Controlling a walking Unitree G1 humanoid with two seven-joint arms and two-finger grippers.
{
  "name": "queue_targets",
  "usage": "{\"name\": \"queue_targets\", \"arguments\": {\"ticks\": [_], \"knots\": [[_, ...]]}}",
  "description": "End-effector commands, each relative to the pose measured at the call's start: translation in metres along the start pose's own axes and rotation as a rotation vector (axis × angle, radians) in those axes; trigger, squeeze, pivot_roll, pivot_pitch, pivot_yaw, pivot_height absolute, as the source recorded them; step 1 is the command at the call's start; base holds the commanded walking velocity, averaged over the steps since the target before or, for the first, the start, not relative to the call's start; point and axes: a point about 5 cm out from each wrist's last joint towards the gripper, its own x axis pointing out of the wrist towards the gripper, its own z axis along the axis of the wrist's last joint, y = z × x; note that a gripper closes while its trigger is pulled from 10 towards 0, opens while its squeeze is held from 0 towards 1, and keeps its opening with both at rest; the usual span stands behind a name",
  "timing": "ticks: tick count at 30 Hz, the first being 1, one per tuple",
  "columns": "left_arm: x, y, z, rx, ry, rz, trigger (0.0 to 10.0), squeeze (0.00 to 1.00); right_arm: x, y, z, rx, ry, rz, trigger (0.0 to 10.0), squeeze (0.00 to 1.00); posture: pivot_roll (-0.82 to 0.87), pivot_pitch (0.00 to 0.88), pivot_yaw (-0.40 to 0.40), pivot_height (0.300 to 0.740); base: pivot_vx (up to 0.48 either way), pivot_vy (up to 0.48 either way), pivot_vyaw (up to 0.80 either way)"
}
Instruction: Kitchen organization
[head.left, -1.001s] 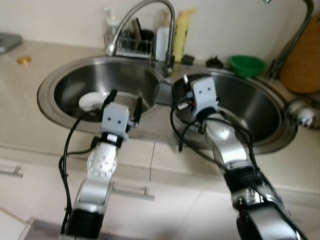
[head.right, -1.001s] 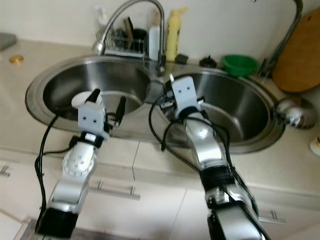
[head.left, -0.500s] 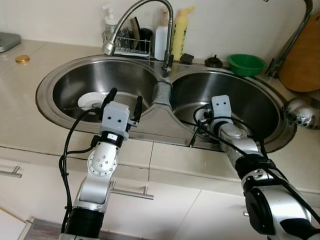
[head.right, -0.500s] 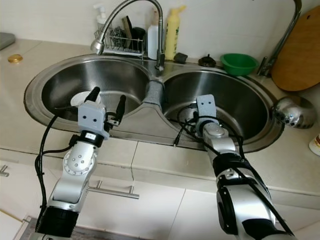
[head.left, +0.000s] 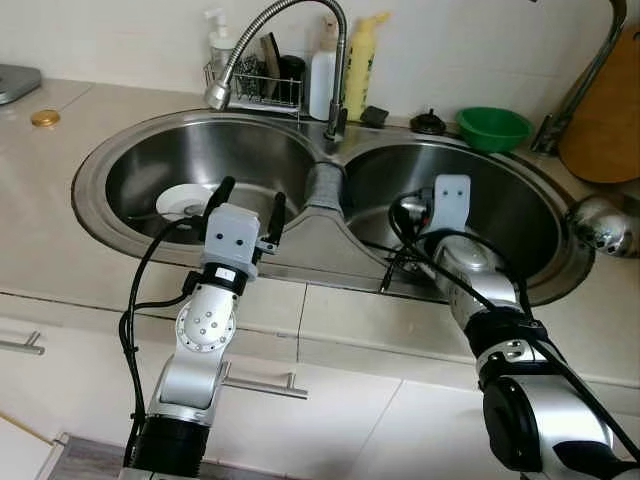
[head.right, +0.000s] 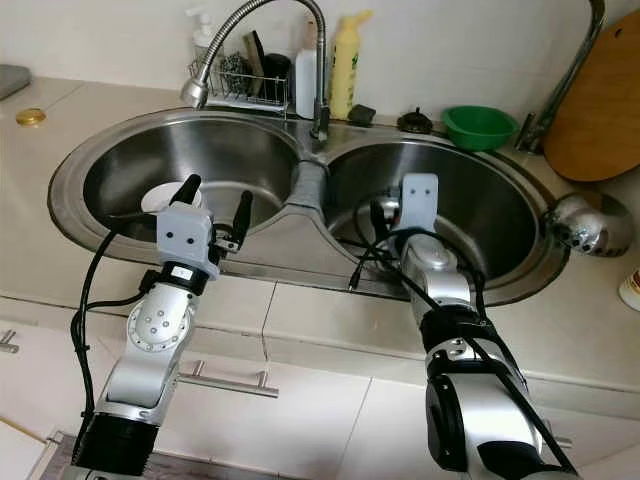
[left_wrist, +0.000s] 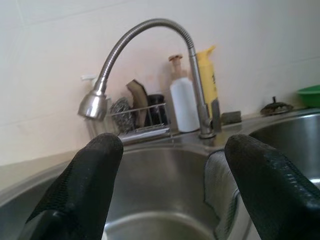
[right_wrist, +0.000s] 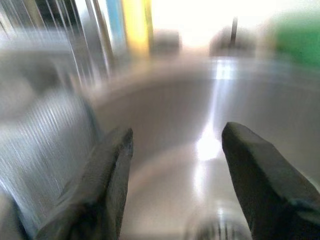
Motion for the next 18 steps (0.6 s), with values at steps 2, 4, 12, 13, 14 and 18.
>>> {"name": "queue_targets", "arguments": {"ticks": [2,4,12,13,14,18], "knots": [[-0.003,-0.002,0.001,0.004,0.014,-0.012,10.0,0.00,-0.018,0.002,0.037,-0.042,-0.239,0.003,10.0,1.00,0.09,0.000,-0.085,0.740,0.000,0.000,0.00],[-0.004,-0.002,0.001,0.011,0.018,-0.014,10.0,0.00,-0.023,0.003,0.039,-0.055,-0.259,0.007,10.0,1.00,0.08,0.000,-0.086,0.740,0.000,0.000,0.00],[-0.015,0.003,0.000,0.024,0.042,-0.022,10.0,0.00,-0.082,-0.003,0.039,-0.197,-0.272,-0.011,10.0,0.00,0.05,0.000,-0.079,0.740,0.000,0.000,0.00],[-0.019,0.004,0.001,0.032,0.054,-0.030,10.0,0.00,-0.100,-0.007,0.032,-0.253,-0.256,-0.004,10.0,0.00,0.04,0.000,-0.072,0.740,0.000,0.000,0.00],[-0.021,0.005,0.001,0.034,0.058,-0.032,10.0,0.00,-0.106,-0.008,0.029,-0.272,-0.248,0.000,10.0,0.00,0.04,0.000,-0.072,0.740,0.000,0.000,0.00],[-0.030,0.006,0.004,0.036,0.067,-0.042,10.0,0.00,-0.129,-0.016,0.014,-0.340,-0.191,0.001,10.0,0.00,0.04,0.000,-0.069,0.740,0.000,0.000,0.00]]}}
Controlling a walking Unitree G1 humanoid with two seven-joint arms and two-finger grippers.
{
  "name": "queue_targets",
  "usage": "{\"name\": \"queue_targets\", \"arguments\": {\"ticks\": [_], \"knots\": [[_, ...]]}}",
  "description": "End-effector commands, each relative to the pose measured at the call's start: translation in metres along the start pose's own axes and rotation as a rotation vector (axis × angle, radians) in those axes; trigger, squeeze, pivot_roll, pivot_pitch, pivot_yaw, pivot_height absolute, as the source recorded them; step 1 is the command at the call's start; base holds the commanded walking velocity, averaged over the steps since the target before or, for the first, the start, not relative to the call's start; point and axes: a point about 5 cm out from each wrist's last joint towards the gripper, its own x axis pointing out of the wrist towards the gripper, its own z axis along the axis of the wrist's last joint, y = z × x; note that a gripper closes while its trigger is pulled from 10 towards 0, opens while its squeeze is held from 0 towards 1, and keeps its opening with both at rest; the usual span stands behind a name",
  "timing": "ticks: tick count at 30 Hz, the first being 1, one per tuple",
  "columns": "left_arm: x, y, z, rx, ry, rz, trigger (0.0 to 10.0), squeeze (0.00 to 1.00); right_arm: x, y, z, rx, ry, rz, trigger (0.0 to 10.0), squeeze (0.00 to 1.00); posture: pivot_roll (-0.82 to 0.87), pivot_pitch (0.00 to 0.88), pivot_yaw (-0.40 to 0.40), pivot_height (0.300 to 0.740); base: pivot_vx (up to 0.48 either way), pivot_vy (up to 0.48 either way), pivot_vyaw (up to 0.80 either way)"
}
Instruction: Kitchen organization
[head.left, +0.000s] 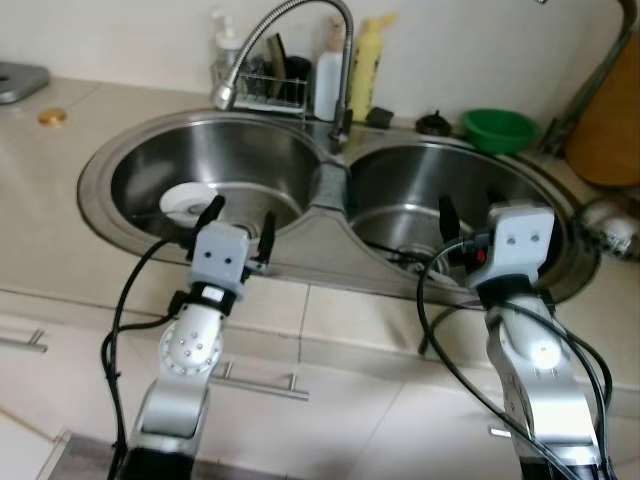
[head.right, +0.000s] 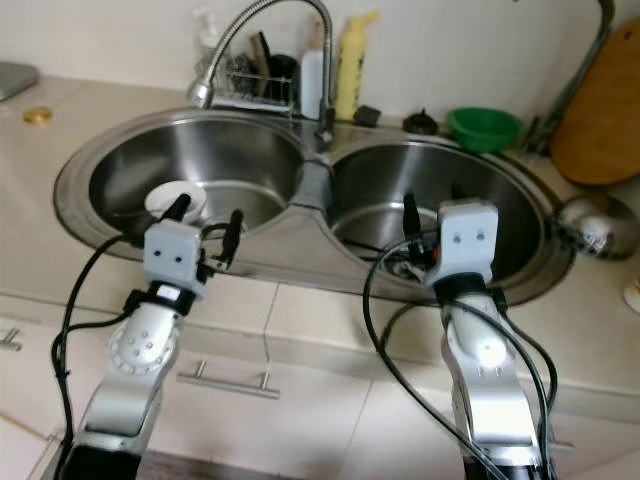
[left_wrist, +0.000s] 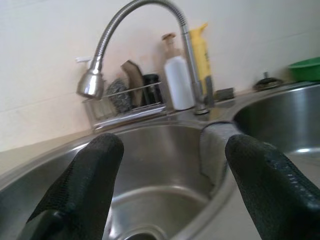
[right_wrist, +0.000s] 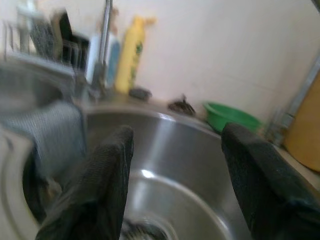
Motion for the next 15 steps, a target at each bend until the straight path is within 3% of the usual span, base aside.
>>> {"name": "queue_targets", "arguments": {"ticks": [1,3,5,6,7,9,15], "knots": [[-0.011,0.001,0.006,0.008,0.004,-0.016,10.0,0.00,-0.014,-0.001,0.003,-0.047,0.003,0.012,10.0,0.00,0.04,0.000,-0.065,0.740,0.000,0.000,0.00],[-0.025,0.003,0.006,0.015,0.035,-0.010,10.0,0.00,-0.026,0.000,0.002,-0.068,0.037,0.015,10.0,0.00,0.04,0.000,-0.067,0.740,0.000,0.000,0.00],[-0.029,0.004,0.005,0.018,0.047,-0.009,10.0,0.00,-0.030,0.001,0.002,-0.080,0.046,0.016,10.0,0.00,0.05,0.000,-0.067,0.740,0.000,0.000,0.00],[-0.042,0.005,0.001,0.029,0.090,0.006,10.0,0.00,-0.037,0.003,-0.001,-0.105,0.066,0.031,10.0,0.00,0.05,0.000,-0.065,0.740,0.000,0.000,0.00],[-0.042,0.005,0.001,0.029,0.090,0.006,10.0,0.00,-0.037,0.003,-0.001,-0.105,0.066,0.031,10.0,0.00,0.05,0.000,-0.065,0.740,0.000,0.000,0.00],[-0.057,0.005,-0.002,0.045,0.142,0.031,10.0,0.00,-0.042,0.005,-0.004,-0.132,0.077,0.038,10.0,0.00,0.06,0.000,-0.065,0.740,0.000,0.000,0.00],[-0.065,0.010,-0.001,0.065,0.174,0.051,10.0,0.00,-0.041,0.005,-0.005,-0.177,0.070,0.033,10.0,0.00,0.07,0.000,-0.070,0.740,0.000,0.000,0.00]]}}
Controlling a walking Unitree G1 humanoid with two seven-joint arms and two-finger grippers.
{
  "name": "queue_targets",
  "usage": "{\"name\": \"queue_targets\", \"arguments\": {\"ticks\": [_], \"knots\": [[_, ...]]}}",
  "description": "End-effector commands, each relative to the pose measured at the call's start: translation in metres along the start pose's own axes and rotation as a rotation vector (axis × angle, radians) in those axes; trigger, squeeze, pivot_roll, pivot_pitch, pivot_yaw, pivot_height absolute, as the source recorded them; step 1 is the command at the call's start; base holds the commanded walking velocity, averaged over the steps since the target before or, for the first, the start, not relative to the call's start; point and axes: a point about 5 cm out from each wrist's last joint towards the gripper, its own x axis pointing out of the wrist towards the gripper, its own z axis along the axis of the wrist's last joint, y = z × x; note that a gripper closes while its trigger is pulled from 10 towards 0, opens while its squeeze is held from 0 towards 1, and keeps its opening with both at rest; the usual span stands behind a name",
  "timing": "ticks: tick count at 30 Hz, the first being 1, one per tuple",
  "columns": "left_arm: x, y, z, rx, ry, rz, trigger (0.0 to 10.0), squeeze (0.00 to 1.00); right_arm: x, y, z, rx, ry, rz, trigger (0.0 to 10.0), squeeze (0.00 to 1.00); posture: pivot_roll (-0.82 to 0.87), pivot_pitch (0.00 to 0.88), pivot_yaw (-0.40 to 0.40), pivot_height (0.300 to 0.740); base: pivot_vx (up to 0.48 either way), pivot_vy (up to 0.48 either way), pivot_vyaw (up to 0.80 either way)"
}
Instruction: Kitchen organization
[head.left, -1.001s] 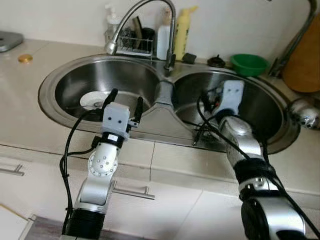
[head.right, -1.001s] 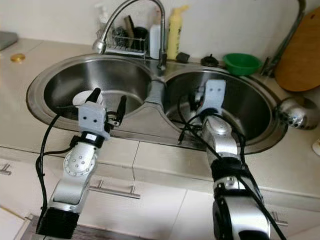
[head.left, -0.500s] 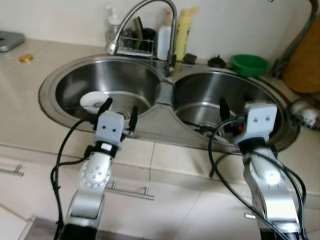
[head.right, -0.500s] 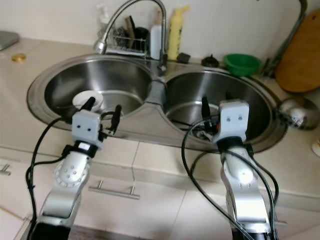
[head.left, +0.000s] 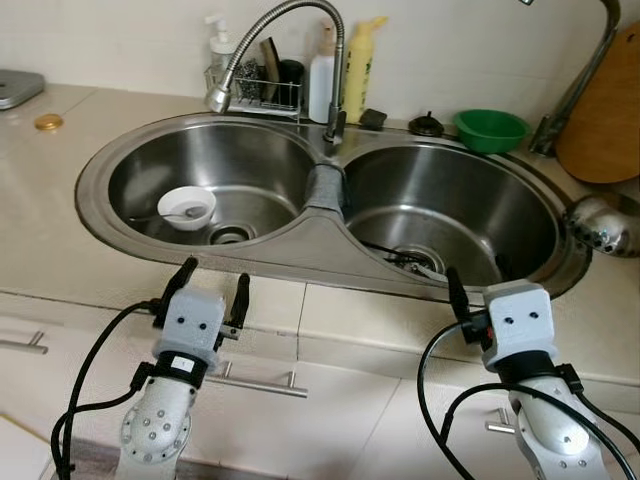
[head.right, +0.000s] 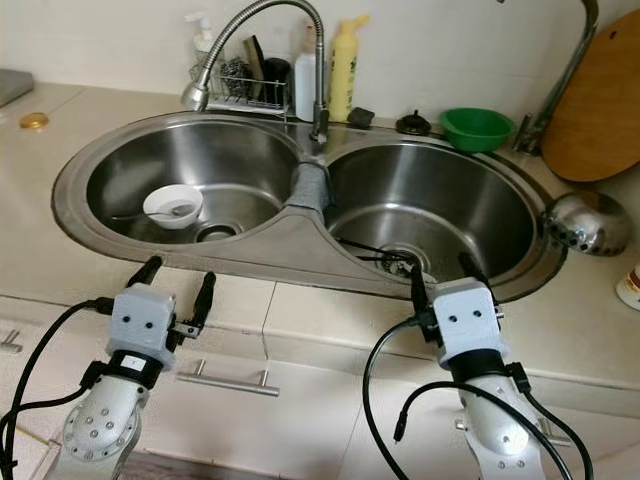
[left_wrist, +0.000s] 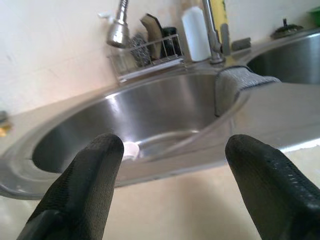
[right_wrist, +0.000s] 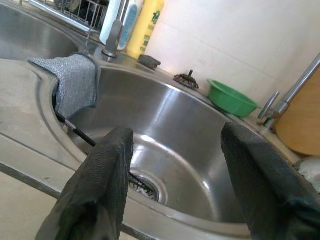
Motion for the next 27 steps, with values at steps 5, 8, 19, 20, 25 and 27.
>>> {"name": "queue_targets", "arguments": {"ticks": [5,8,19,20,25,27], "knots": [[0.005,0.000,0.005,-0.002,-0.006,0.010,10.0,0.00,0.010,-0.004,0.006,-0.037,-0.036,-0.032,10.0,0.00,0.07,0.000,-0.077,0.740,0.000,0.000,0.00],[0.007,0.000,0.006,-0.007,-0.007,0.008,10.0,0.00,0.013,-0.008,0.006,-0.042,-0.036,-0.054,10.0,0.00,0.07,0.000,-0.078,0.740,0.000,0.000,0.00],[0.014,-0.002,0.010,-0.022,-0.025,-0.009,10.0,0.00,0.017,-0.013,0.003,-0.044,-0.028,-0.084,10.0,0.00,0.07,0.000,-0.075,0.740,0.000,-0.010,0.00],[0.015,-0.003,0.011,-0.024,-0.028,-0.010,10.0,0.00,0.018,-0.013,0.003,-0.042,-0.028,-0.086,10.0,0.00,0.07,0.000,-0.073,0.740,0.000,0.480,0.00],[0.016,-0.003,0.012,-0.030,-0.034,-0.014,10.0,0.00,0.021,-0.015,0.004,-0.033,-0.030,-0.095,10.0,0.00,0.07,0.000,-0.070,0.740,0.000,0.480,0.00],[0.015,-0.003,0.013,-0.033,-0.033,-0.014,10.0,0.00,0.021,-0.016,0.005,-0.033,-0.030,-0.097,10.0,0.00,0.07,0.000,-0.069,0.740,0.000,0.480,0.00]]}}
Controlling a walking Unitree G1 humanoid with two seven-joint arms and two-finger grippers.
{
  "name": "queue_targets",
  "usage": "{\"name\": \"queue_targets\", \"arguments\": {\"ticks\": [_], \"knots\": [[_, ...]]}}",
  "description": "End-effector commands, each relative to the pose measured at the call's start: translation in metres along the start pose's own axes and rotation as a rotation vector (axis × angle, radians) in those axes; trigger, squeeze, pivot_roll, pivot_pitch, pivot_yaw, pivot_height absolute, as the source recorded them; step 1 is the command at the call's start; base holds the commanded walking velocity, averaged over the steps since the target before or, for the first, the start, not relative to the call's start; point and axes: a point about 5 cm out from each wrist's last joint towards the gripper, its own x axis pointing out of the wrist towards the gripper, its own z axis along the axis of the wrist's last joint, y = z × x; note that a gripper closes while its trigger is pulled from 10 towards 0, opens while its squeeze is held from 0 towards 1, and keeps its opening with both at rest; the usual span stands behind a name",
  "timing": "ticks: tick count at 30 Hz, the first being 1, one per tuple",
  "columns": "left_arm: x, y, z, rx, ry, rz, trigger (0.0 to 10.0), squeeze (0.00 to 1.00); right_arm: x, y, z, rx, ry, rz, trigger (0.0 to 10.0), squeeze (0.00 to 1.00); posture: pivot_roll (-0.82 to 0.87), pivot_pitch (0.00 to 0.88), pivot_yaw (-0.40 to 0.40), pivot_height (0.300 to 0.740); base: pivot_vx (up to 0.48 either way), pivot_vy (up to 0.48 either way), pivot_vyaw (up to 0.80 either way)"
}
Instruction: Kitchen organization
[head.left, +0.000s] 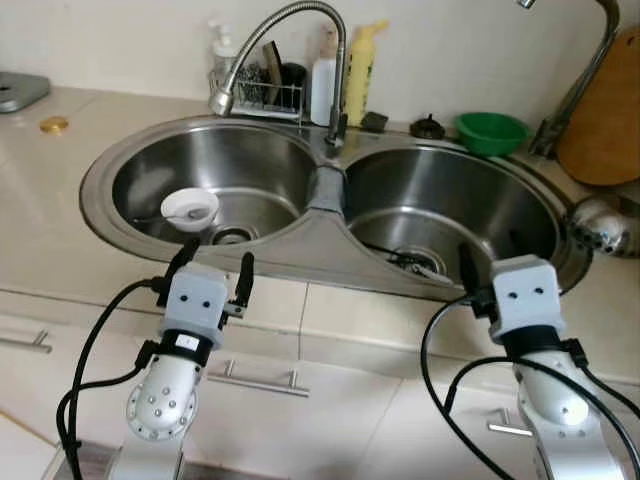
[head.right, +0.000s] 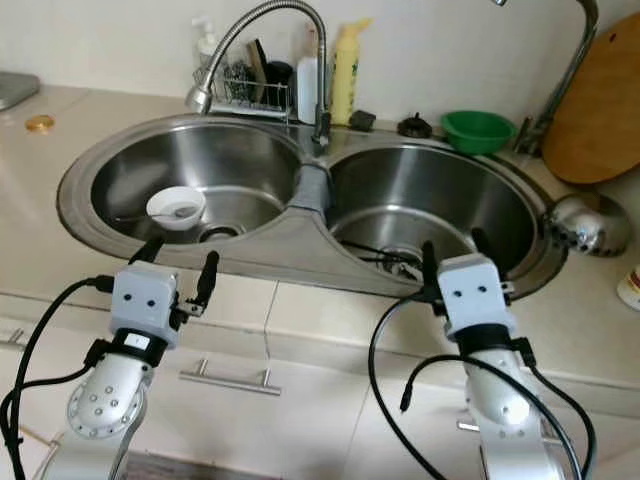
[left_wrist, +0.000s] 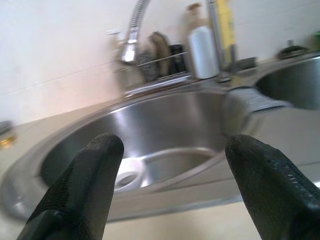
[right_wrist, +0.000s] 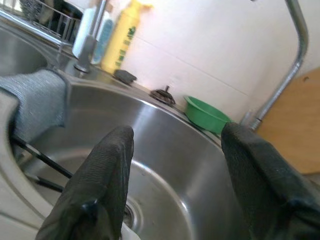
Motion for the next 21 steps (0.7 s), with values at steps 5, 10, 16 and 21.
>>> {"name": "queue_targets", "arguments": {"ticks": [5,10,16,21], "knots": [[0.0016,-0.0003,0.0005,-0.009,0.006,-0.007,10.0,0.00,0.0022,0.0010,0.0014,0.003,0.000,0.002,10.0,0.00,0.06,0.000,-0.069,0.740,0.000,0.480,0.00],[0.0016,-0.0007,0.0010,-0.012,0.005,-0.007,10.0,0.00,0.0023,0.0006,0.0012,0.003,0.000,0.001,10.0,0.00,0.06,0.000,-0.071,0.740,0.000,0.480,0.00],[0.0013,-0.0008,0.0006,-0.017,0.007,-0.002,10.0,0.00,0.0031,0.0007,0.0015,0.000,0.001,0.003,10.0,0.00,0.06,0.000,-0.072,0.740,0.000,0.400,0.00],[0.0015,-0.0009,0.0008,-0.020,0.006,-0.002,10.0,0.00,0.0040,0.0004,0.0020,0.005,0.001,0.001,10.0,0.00,0.06,0.000,-0.072,0.740,0.000,0.000,0.00]]}}
